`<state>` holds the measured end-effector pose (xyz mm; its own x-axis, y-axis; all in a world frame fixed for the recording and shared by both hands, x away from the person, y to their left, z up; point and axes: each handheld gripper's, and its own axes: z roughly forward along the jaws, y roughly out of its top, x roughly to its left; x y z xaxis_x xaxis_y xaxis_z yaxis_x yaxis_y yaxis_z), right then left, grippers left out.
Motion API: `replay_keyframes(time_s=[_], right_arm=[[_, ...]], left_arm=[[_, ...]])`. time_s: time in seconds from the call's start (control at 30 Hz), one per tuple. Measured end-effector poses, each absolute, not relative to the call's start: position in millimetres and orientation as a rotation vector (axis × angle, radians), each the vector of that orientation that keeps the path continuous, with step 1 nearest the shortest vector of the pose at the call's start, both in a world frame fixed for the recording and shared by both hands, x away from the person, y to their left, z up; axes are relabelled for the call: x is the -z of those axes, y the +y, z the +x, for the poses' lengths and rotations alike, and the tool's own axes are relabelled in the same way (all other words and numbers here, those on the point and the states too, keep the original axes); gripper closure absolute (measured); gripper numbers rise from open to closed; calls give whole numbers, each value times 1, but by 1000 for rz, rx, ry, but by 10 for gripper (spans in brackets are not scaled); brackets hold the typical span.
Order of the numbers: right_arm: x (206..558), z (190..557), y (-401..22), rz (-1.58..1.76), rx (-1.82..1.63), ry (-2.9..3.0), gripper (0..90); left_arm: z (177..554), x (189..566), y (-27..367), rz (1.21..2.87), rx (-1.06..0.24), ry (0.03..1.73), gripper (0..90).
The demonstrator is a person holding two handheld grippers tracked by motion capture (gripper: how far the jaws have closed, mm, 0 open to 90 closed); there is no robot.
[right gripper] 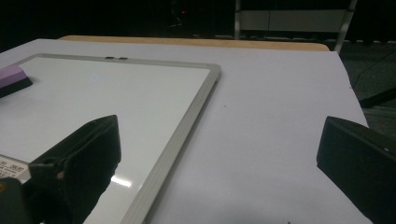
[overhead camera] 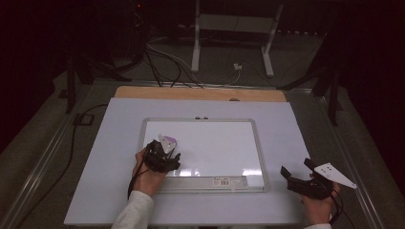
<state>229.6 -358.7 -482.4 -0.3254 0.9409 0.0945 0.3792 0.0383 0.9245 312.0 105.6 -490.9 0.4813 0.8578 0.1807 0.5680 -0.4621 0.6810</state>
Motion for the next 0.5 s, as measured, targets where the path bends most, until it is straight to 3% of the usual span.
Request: replay_keyframes(time_s=[0.5], right_arm=[[482,229,-359,1332,-1279,1753,1]], left_arm=[[315,494,114,2171,-688,1197,338]])
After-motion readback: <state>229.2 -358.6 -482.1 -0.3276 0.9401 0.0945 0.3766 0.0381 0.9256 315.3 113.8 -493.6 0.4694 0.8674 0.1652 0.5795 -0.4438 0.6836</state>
